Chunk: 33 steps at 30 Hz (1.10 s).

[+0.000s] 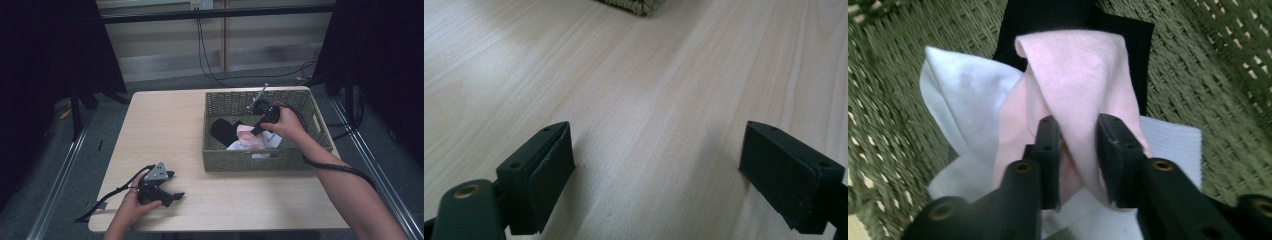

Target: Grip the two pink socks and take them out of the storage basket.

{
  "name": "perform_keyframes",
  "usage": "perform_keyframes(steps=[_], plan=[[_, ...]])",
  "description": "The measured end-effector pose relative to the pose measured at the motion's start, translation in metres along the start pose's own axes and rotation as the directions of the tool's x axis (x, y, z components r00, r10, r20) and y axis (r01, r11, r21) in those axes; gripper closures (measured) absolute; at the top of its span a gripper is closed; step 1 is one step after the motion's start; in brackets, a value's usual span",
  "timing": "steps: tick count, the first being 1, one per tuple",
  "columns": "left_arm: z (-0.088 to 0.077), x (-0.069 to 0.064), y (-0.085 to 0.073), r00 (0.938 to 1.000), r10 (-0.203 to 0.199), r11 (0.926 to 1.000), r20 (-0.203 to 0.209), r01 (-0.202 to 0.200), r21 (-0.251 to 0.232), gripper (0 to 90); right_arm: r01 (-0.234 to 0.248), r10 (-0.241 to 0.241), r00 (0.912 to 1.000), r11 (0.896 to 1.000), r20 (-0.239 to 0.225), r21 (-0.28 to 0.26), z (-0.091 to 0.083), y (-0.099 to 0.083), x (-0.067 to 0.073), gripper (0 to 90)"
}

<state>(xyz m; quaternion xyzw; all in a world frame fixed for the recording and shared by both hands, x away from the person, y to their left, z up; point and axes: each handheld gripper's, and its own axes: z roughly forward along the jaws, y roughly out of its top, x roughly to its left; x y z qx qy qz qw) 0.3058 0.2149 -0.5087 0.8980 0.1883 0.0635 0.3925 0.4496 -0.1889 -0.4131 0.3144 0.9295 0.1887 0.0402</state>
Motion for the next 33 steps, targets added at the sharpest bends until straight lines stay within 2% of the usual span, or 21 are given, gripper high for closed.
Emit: perform_keyframes(steps=[1,5,12,24,33], plan=[[0.0,0.0,0.0,1.0,0.001,1.0,-0.001,-0.001,0.001,13.4,-0.021,0.021,0.9997,1.0,-0.01,0.0,0.0,-0.001,-0.001,79.0],[0.0,0.0,0.0,1.0,0.002,1.0,0.0,-0.002,0.003,13.4,-0.049,0.049,0.9985,0.999,-0.024,-0.019,-0.003,-0.003,-0.003,83.0],[0.0,0.0,0.0,1.0,0.002,1.0,0.0,-0.002,0.003,13.4,-0.12,0.119,0.9925,0.99,-0.031,-0.068,-0.026,-0.007,-0.008,84.2],[0.0,0.0,0.0,1.0,0.001,1.0,0.003,-0.001,0.0,13.4,-0.136,0.131,0.9901,0.984,-0.051,-0.114,-0.059,-0.014,-0.009,84.2],[0.0,0.0,0.0,1.0,-0.001,1.0,0.003,0.001,-0.002,13.4,-0.126,0.116,0.9899,0.983,-0.081,-0.136,-0.083,-0.026,0.0,84.2]])
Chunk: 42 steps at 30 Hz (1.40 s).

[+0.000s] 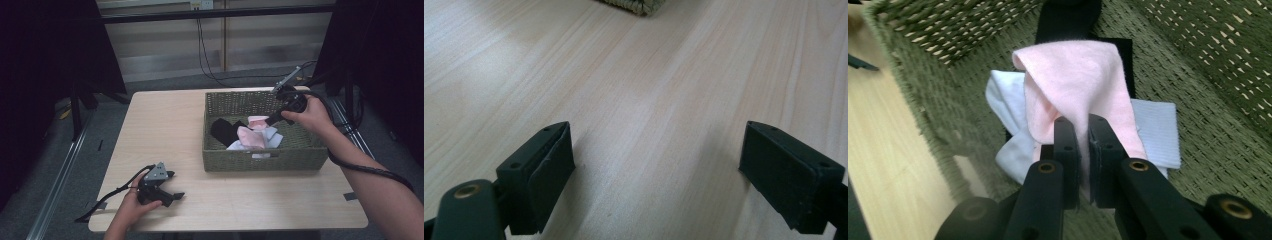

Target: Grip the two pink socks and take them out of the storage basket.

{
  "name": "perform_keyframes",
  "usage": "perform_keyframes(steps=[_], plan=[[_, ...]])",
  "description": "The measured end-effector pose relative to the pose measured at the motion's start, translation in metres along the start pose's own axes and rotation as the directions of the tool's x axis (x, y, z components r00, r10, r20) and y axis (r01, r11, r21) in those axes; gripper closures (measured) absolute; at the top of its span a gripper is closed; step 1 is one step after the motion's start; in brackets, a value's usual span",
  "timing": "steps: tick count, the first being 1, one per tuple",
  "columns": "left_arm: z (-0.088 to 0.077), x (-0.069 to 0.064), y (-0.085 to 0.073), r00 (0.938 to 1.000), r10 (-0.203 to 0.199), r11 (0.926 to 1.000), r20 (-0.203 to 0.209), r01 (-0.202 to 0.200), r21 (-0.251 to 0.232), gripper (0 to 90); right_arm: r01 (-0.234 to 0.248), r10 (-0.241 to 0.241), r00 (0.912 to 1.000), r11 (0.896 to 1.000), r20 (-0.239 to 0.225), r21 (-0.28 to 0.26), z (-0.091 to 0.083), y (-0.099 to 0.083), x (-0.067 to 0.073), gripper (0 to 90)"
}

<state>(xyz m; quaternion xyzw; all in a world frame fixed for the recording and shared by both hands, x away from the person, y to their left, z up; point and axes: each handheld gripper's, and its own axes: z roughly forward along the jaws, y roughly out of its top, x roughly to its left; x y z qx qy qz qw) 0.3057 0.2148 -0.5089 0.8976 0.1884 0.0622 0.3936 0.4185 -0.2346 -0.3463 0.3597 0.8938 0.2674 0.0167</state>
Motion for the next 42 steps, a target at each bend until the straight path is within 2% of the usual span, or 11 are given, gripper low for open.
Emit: perform_keyframes(steps=[5,7,19,20,33,39,42], plan=[[0.0,0.0,0.0,1.0,0.003,1.0,0.0,-0.003,0.002,13.4,0.013,-0.013,0.9998,1.0,-0.012,0.006,-0.007,-0.002,0.008,84.2],[0.0,0.0,0.0,1.0,0.003,1.0,0.0,-0.003,0.001,13.4,0.031,-0.03,0.999,0.999,-0.032,0.011,-0.012,-0.004,0.014,84.2],[0.0,0.0,0.0,1.0,0.0,1.0,0.0,0.0,0.0,13.4,0.09,-0.09,0.9934,0.996,-0.072,0.004,-0.033,-0.012,0.037,84.0],[0.0,0.0,0.0,1.0,0.002,1.0,0.0,-0.002,0.002,13.4,0.109,-0.108,0.991,0.994,-0.079,0.008,-0.035,-0.014,0.041,83.9],[0.0,0.0,0.0,1.0,0.0,1.0,-0.004,0.0,-0.002,13.4,0.173,-0.173,0.9762,0.985,-0.131,-0.014,-0.04,-0.022,0.061,83.8],[0.0,0.0,0.0,1.0,0.0,1.0,-0.002,0.0,-0.003,13.4,0.224,-0.224,0.9613,0.974,-0.161,-0.018,-0.041,-0.027,0.078,83.6],[0.0,0.0,0.0,1.0,0.0,1.0,-0.002,0.0,-0.003,13.4,0.233,-0.232,0.9588,0.972,-0.164,-0.01,-0.041,-0.028,0.081,83.4]])
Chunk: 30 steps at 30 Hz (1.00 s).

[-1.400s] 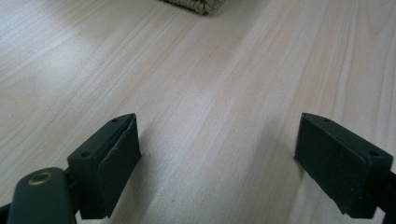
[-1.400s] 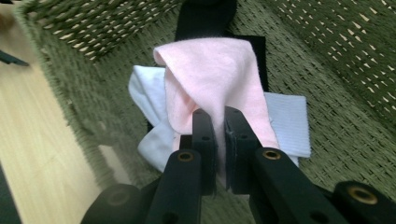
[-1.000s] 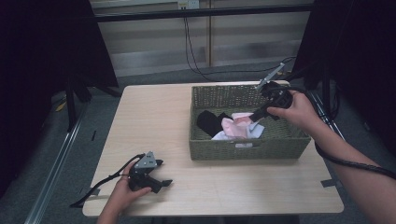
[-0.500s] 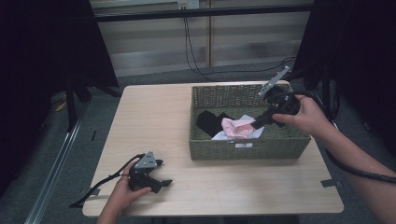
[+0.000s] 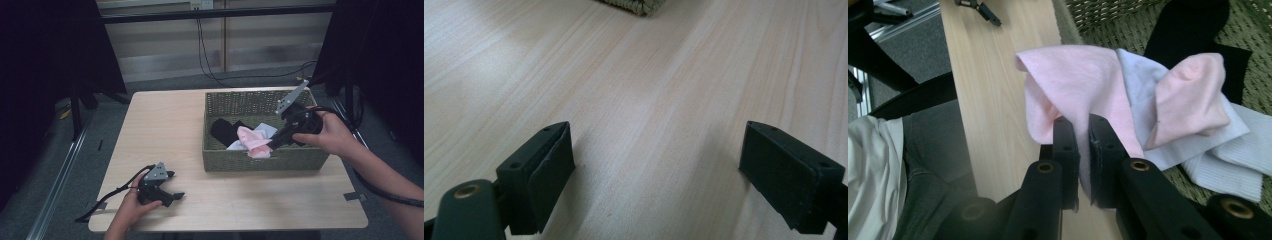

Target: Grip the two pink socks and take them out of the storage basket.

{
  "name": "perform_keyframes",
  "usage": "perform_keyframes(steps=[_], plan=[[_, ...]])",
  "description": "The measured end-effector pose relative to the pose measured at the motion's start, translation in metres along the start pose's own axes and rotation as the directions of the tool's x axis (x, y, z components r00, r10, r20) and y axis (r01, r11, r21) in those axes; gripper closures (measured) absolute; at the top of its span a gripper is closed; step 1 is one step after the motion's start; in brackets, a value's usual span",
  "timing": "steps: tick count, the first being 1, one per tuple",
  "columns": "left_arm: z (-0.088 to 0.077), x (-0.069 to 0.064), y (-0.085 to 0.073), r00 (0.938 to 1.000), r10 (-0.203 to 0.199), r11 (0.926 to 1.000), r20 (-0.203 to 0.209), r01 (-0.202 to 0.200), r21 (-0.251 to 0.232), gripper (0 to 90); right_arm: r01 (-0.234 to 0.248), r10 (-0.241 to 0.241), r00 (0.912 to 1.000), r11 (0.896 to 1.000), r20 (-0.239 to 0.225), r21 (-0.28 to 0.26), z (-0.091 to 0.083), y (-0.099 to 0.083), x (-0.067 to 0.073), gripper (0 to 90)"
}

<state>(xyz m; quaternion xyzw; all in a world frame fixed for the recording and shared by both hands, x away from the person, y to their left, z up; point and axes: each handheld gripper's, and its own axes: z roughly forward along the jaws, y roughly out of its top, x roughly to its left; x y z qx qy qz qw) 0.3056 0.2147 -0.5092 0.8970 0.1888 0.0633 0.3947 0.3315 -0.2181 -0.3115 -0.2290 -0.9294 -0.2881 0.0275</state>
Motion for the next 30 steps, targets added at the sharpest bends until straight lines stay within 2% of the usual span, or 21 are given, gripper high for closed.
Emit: perform_keyframes(steps=[6,11,17,30], plan=[[0.0,0.0,0.0,1.0,-0.003,1.0,0.0,0.003,-0.001,13.4,0.047,-0.046,0.9987,0.999,-0.019,0.016,0.007,-0.003,0.011,83.0],[0.0,0.0,0.0,1.0,0.0,1.0,0.0,0.0,0.0,13.4,0.053,-0.052,0.9981,0.998,-0.034,0.025,0.012,-0.005,0.014,82.8],[0.0,0.0,0.0,1.0,-0.003,1.0,0.001,0.003,-0.001,13.4,0.083,-0.081,0.9955,0.996,-0.049,0.04,0.023,-0.008,0.02,82.0],[0.0,0.0,0.0,1.0,-0.001,1.0,0.001,0.001,0.001,13.4,0.076,-0.07,0.9952,0.994,-0.068,0.082,0.049,-0.021,0.021,81.2]])
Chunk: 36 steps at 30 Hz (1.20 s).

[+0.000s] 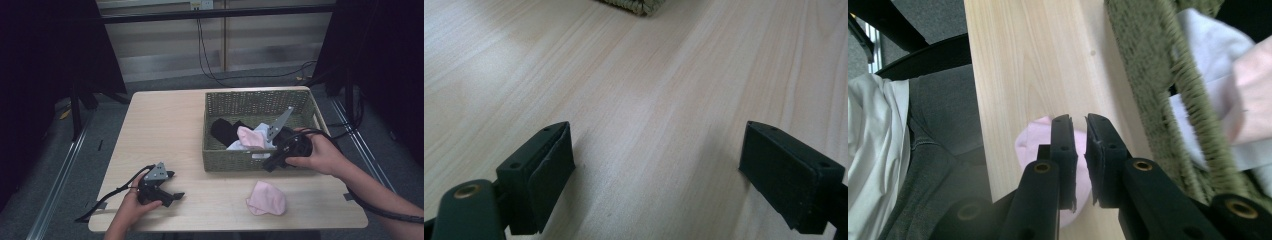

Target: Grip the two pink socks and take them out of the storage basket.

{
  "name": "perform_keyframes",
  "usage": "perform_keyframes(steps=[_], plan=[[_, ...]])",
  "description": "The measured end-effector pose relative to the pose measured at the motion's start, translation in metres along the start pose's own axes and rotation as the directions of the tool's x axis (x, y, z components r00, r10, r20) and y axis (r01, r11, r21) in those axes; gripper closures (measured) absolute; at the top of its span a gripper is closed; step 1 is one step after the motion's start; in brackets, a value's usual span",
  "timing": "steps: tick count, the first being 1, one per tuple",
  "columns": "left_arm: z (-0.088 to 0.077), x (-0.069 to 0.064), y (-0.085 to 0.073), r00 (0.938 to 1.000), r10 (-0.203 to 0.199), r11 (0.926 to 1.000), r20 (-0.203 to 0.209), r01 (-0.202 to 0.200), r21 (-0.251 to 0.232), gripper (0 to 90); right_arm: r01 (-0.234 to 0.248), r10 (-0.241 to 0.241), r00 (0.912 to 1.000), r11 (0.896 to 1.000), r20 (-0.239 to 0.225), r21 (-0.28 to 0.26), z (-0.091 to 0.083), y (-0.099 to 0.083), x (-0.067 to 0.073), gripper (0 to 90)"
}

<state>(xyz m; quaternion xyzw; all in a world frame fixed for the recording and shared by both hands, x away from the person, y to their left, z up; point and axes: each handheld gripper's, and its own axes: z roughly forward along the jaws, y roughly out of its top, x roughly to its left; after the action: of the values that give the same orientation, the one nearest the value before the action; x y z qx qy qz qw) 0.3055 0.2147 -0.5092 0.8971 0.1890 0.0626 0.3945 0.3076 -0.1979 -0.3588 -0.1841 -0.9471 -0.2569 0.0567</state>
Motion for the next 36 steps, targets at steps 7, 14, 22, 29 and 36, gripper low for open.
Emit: perform_keyframes(steps=[7,14,22,29,36], plan=[[0.0,0.0,0.0,1.0,0.0,1.0,0.0,0.0,0.0,13.4,-0.018,0.018,0.9998,1.0,-0.011,0.002,0.007,-0.005,-0.001,69.2],[0.0,0.0,0.0,1.0,0.0,1.0,0.0,0.0,0.0,13.4,-0.029,0.03,0.9992,0.999,0.026,-0.035,-0.004,0.001,-0.009,54.6],[0.0,0.0,0.0,1.0,0.001,1.0,0.0,-0.001,0.0,13.4,-0.106,0.114,0.9877,0.992,0.107,-0.075,-0.01,0.01,-0.038,39.9],[0.0,0.0,0.0,1.0,-0.001,1.0,-0.002,0.001,-0.002,13.4,-0.158,0.17,0.9754,0.983,0.14,-0.088,-0.009,0.01,-0.065,35.4],[0.0,0.0,0.0,1.0,-0.002,1.0,-0.001,0.002,-0.002,13.4,-0.222,0.23,0.955,0.973,0.187,-0.064,0.004,0.009,-0.086,31.2]])
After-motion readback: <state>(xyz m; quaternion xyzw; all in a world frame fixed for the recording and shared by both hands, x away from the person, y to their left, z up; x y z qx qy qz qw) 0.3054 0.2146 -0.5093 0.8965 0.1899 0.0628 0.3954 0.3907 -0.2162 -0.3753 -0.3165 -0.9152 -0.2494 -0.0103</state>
